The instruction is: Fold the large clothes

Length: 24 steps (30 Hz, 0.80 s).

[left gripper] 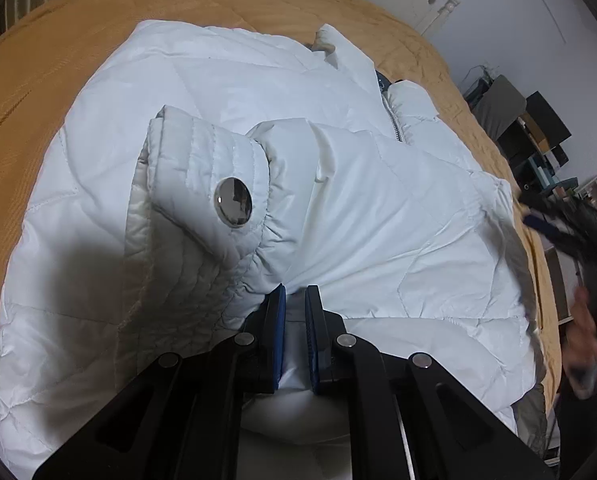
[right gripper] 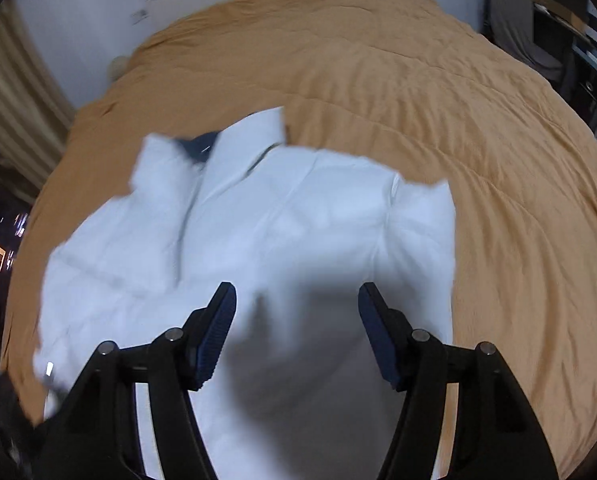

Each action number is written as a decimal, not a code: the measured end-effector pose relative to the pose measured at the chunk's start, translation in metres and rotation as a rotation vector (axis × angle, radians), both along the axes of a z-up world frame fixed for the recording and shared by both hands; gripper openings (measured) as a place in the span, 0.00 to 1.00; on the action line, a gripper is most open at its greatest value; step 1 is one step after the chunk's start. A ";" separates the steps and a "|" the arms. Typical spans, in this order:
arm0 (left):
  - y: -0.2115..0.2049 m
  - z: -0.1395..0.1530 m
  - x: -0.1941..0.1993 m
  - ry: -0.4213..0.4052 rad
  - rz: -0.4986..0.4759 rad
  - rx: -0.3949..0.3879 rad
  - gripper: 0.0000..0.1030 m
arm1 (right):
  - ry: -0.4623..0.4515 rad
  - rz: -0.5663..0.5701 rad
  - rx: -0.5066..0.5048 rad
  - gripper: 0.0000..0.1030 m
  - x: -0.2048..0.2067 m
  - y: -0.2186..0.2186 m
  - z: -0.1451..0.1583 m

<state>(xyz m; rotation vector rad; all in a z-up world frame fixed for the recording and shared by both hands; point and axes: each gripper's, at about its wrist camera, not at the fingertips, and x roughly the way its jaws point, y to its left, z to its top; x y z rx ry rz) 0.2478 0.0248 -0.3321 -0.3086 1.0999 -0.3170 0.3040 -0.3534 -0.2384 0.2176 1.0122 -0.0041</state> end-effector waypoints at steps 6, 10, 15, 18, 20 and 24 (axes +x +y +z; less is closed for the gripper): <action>-0.004 0.000 -0.002 -0.008 0.008 0.026 0.09 | 0.147 0.098 -0.129 0.81 -0.081 0.022 -0.035; -0.010 0.003 0.004 0.010 -0.010 0.050 0.09 | 0.119 0.057 -0.080 0.87 -0.104 0.006 -0.081; 0.004 0.040 0.005 -0.049 0.062 0.088 0.10 | 0.114 0.064 -0.122 0.89 -0.104 0.011 -0.080; 0.003 0.031 0.015 -0.039 0.033 0.166 0.10 | 0.101 0.052 -0.092 0.91 -0.103 0.005 -0.082; 0.003 0.008 0.017 -0.020 0.004 0.167 0.09 | 0.100 0.056 -0.112 0.91 -0.103 0.007 -0.082; 0.002 0.019 0.010 -0.026 0.020 0.202 0.10 | 0.107 0.040 -0.120 0.92 -0.110 0.012 -0.075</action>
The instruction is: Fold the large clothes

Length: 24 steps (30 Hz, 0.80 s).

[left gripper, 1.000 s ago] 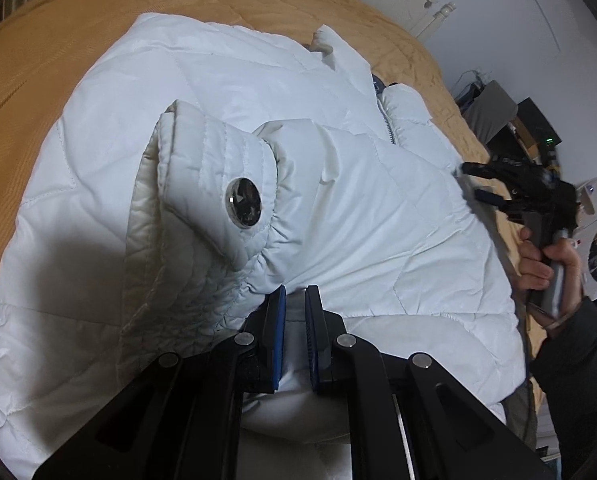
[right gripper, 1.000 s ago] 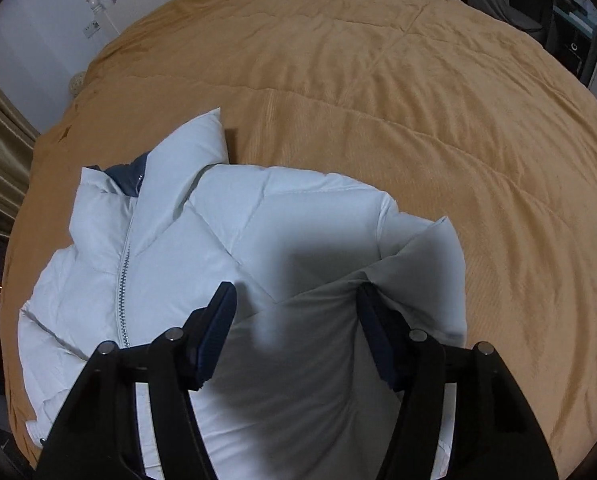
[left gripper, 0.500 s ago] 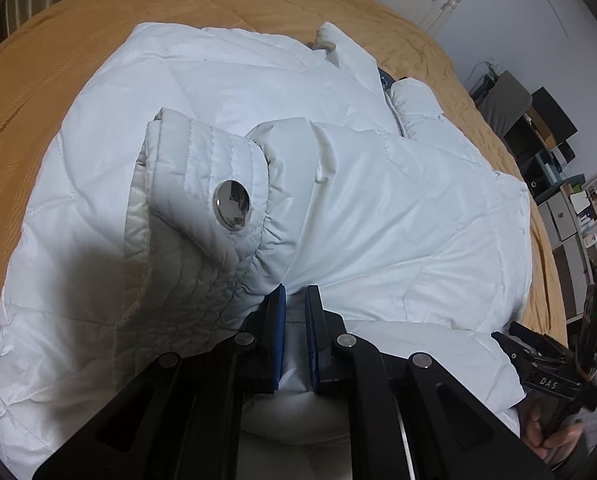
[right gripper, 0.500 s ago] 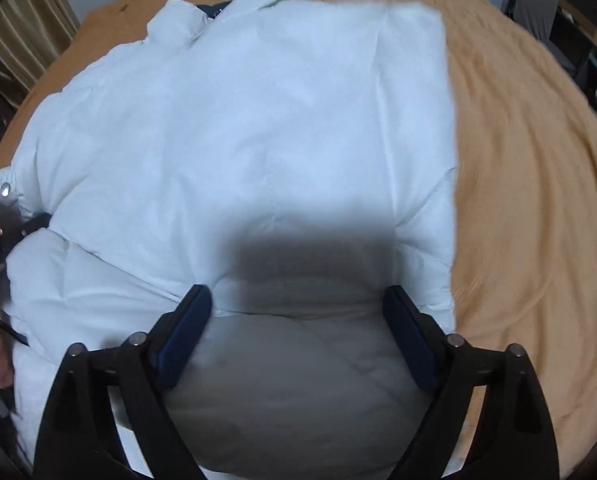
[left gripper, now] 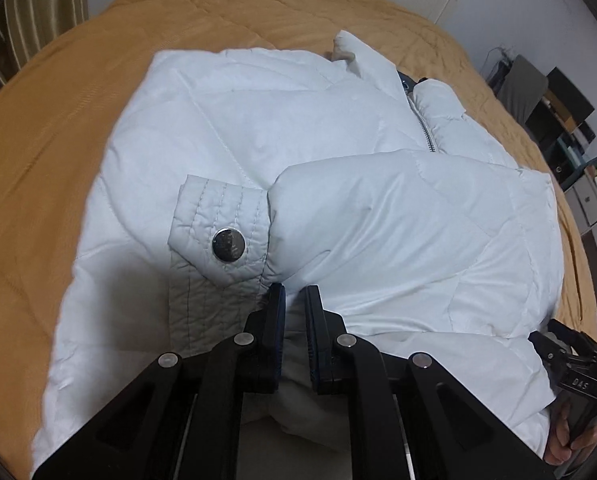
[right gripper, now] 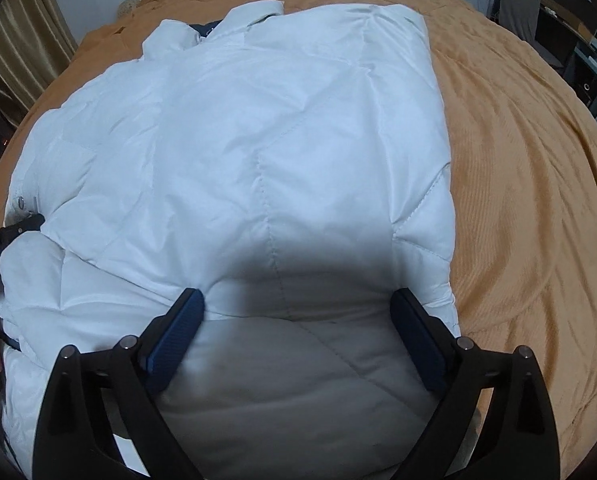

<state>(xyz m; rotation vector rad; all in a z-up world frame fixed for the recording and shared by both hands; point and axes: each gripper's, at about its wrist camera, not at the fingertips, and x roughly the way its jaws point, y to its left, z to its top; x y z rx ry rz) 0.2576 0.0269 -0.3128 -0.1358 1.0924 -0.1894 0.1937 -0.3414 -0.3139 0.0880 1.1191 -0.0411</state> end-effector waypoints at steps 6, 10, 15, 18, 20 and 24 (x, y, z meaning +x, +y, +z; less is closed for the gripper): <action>0.002 0.030 -0.058 -0.028 -0.075 -0.038 0.10 | -0.060 0.085 0.015 0.92 -0.041 0.019 0.040; 0.024 0.006 -0.110 0.006 -0.130 0.007 0.10 | 0.033 0.218 -0.070 0.92 -0.084 0.031 0.033; 0.060 -0.021 -0.147 0.040 -0.148 -0.008 0.11 | 0.144 0.284 -0.174 0.96 -0.133 0.008 -0.005; 0.067 -0.012 -0.153 0.051 -0.149 0.011 0.11 | 0.156 0.256 -0.158 0.99 -0.141 -0.011 -0.003; 0.065 0.000 -0.156 0.062 -0.141 0.039 0.10 | 0.182 0.227 -0.155 0.98 -0.137 -0.013 0.005; 0.043 0.018 -0.156 0.011 -0.242 0.103 0.11 | 0.124 0.273 -0.078 0.98 -0.116 0.006 0.035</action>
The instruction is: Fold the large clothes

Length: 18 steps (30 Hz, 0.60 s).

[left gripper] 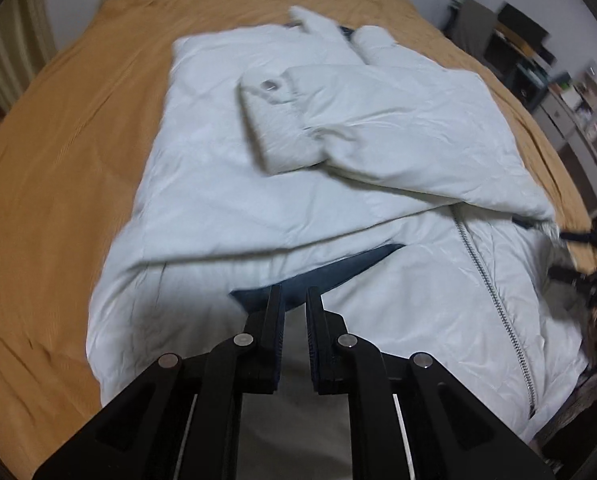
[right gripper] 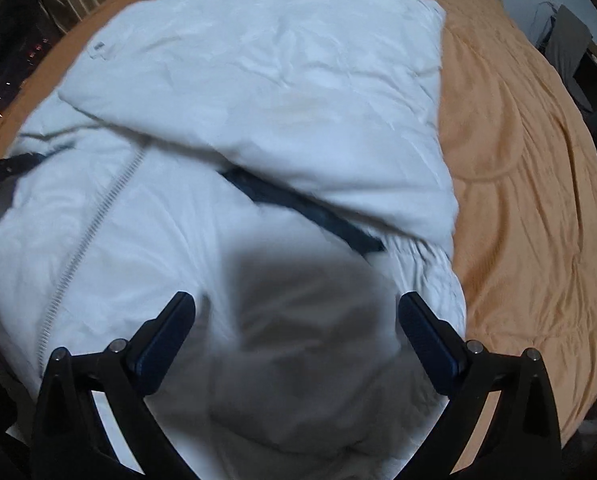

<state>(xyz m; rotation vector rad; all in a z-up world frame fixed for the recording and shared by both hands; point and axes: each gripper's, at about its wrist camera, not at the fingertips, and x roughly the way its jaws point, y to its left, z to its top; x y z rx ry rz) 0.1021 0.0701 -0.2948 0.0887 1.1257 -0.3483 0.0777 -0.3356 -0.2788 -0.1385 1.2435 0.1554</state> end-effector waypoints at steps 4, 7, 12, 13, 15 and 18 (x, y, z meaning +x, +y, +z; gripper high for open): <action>-0.003 -0.032 -0.005 0.116 0.025 0.017 0.10 | 0.064 0.067 0.030 0.99 0.016 0.030 -0.011; 0.006 -0.027 -0.020 0.124 0.006 -0.012 0.10 | 0.191 0.116 0.000 0.99 0.000 0.038 -0.047; 0.029 -0.017 -0.050 0.184 -0.041 -0.071 0.10 | 0.212 0.144 0.011 1.00 -0.040 0.018 -0.024; 0.036 -0.015 -0.051 0.196 -0.038 -0.085 0.10 | 0.225 0.154 0.012 1.00 -0.044 0.014 -0.021; 0.055 -0.008 -0.051 0.226 0.005 -0.160 0.10 | 0.262 0.177 0.006 1.00 -0.048 0.008 -0.014; 0.104 0.004 -0.041 0.193 0.166 -0.326 0.10 | 0.244 0.140 0.059 1.00 -0.038 -0.010 0.010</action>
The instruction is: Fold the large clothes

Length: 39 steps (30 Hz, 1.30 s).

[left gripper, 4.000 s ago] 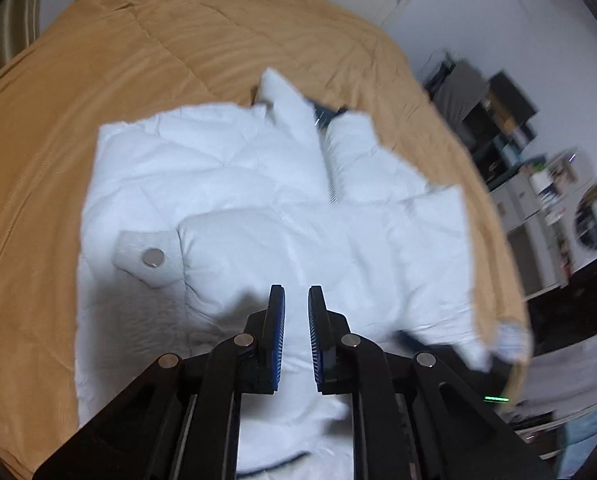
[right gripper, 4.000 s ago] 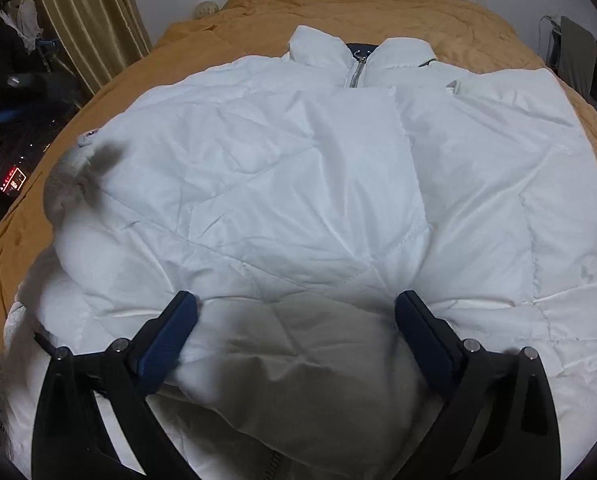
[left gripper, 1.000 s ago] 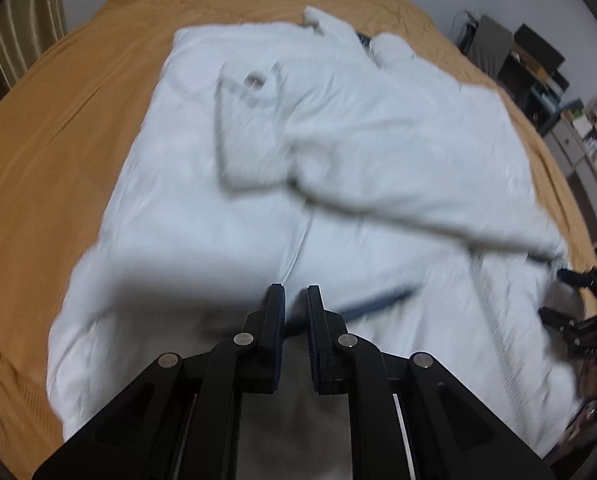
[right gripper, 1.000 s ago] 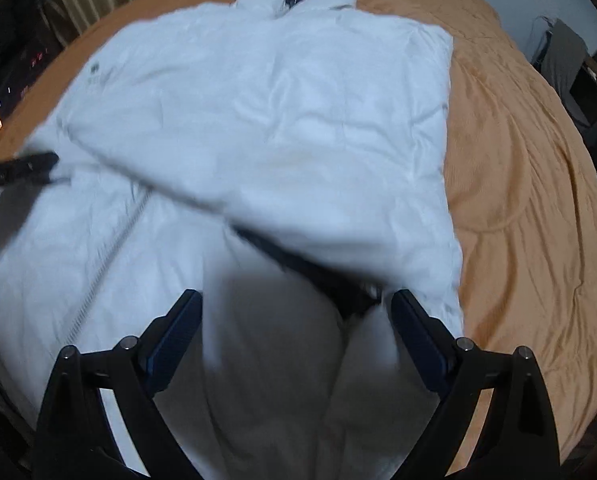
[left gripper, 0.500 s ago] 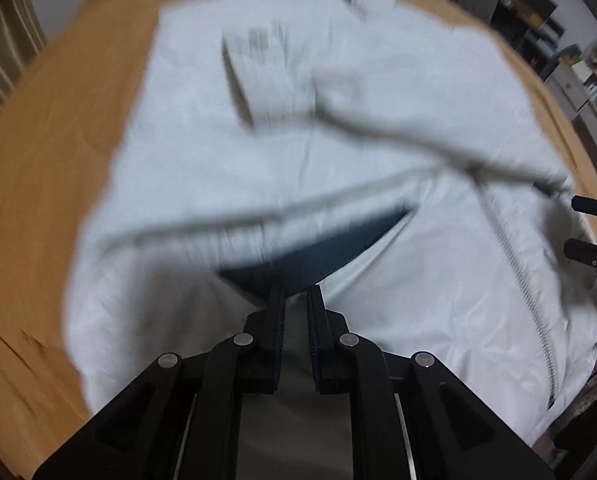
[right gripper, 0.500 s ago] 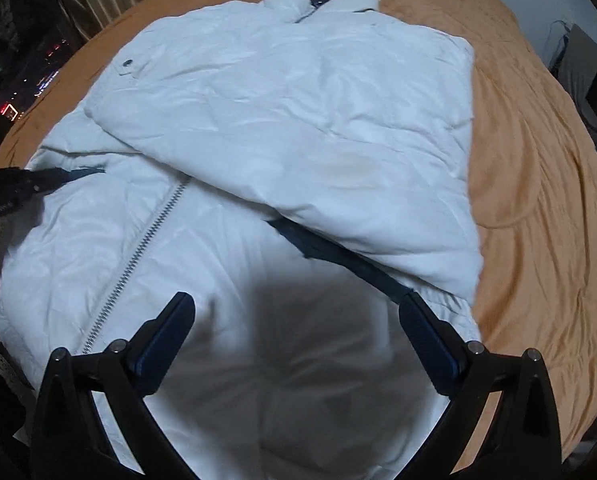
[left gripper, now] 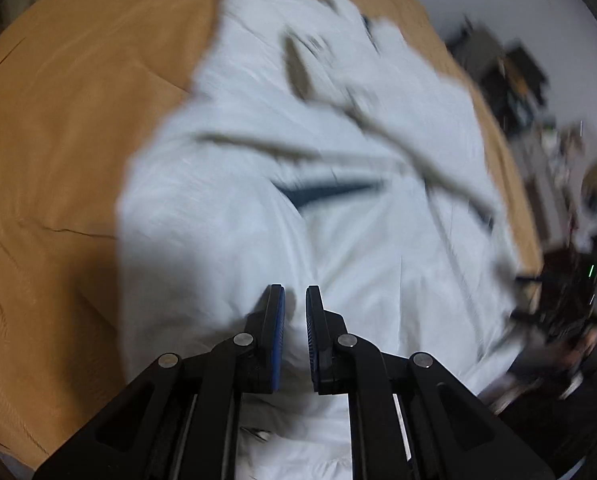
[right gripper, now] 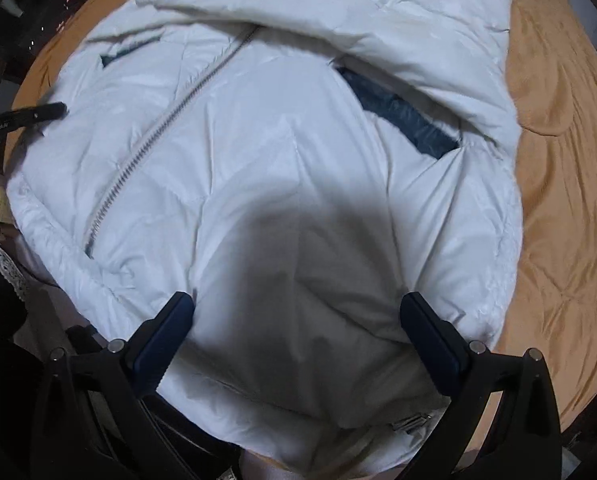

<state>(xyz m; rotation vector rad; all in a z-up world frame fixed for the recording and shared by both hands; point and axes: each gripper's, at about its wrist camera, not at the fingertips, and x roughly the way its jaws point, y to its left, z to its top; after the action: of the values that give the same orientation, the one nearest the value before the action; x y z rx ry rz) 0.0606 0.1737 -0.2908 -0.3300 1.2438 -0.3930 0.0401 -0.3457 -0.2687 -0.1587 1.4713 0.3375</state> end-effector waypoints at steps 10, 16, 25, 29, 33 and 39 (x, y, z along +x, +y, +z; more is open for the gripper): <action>0.065 -0.033 0.070 0.113 0.179 -0.235 0.10 | 0.015 -0.483 0.320 1.00 0.060 -0.118 -0.004; 0.062 -0.033 0.041 0.098 0.191 -0.191 0.10 | 0.137 -0.487 0.433 1.00 0.023 -0.111 -0.034; 0.071 -0.049 0.038 0.221 0.245 -0.113 0.10 | 0.143 -0.464 0.465 1.00 0.010 -0.104 -0.038; 0.060 -0.038 0.056 0.214 0.188 -0.082 0.10 | 0.146 -0.496 0.496 1.00 0.012 -0.108 -0.046; 0.069 -0.023 0.056 0.200 0.226 -0.136 0.15 | 0.140 -0.490 0.468 1.00 0.010 -0.106 -0.050; 0.095 -0.017 0.041 0.176 0.323 -0.158 1.00 | 0.136 -0.482 0.442 1.00 0.013 -0.095 -0.050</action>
<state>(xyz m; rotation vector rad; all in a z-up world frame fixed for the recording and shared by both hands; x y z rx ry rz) 0.1021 0.2691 -0.3075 -0.7023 1.3069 -0.1864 0.0528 -0.4411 -0.3184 0.5754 1.4798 0.2733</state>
